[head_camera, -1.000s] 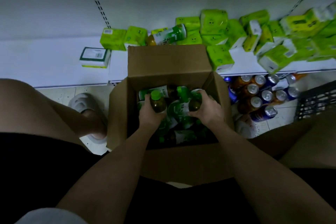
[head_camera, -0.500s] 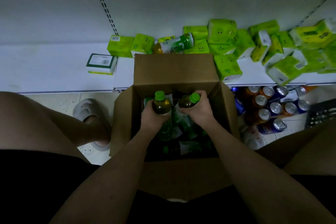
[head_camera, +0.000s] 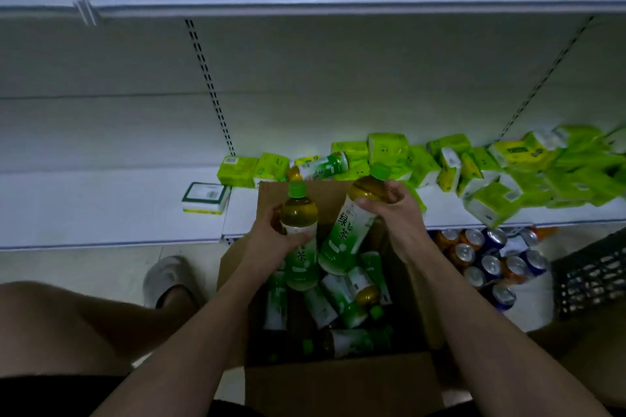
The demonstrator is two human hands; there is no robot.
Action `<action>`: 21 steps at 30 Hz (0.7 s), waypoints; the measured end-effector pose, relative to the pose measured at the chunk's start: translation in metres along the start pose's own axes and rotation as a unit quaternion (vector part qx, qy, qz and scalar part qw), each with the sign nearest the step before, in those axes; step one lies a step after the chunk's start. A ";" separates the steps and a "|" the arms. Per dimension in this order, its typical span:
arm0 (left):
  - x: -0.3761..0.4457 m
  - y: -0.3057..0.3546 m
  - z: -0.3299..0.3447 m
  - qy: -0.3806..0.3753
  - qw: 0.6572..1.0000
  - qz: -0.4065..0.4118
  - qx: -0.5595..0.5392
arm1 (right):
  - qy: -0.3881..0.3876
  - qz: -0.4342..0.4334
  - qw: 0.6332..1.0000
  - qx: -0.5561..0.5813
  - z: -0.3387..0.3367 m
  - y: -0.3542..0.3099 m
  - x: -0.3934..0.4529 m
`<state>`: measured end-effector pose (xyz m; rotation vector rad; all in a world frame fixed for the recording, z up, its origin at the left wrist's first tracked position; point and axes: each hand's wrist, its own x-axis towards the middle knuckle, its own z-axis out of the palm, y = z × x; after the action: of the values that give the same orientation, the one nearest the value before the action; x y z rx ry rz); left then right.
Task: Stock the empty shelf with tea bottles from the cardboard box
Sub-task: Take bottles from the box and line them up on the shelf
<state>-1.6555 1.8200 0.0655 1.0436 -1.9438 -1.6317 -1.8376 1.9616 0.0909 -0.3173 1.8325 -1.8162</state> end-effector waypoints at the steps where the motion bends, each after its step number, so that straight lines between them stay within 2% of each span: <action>1: 0.002 0.011 -0.004 0.005 1.000 0.020 -0.012 | -0.005 -0.009 1.000 0.016 0.001 -0.011 0.000; 4: 0.008 0.048 -0.020 0.009 0.996 0.084 -0.022 | -0.042 -0.043 0.997 0.040 0.012 -0.044 -0.003; 10: 0.010 0.134 -0.052 -0.019 0.986 0.153 -0.062 | -0.121 -0.136 0.983 0.006 0.037 -0.115 -0.015; 16: 0.012 0.218 -0.088 -0.007 0.972 0.222 -0.077 | -0.160 -0.212 0.960 0.089 0.054 -0.194 -0.025; 21: 0.013 0.289 -0.117 -0.004 0.958 0.280 -0.061 | -0.191 -0.254 0.945 0.072 0.064 -0.272 -0.029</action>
<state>-1.6646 1.7451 0.3684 0.3790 -1.8827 -1.4021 -1.8349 1.9043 0.3658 -1.0881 1.4181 -2.0207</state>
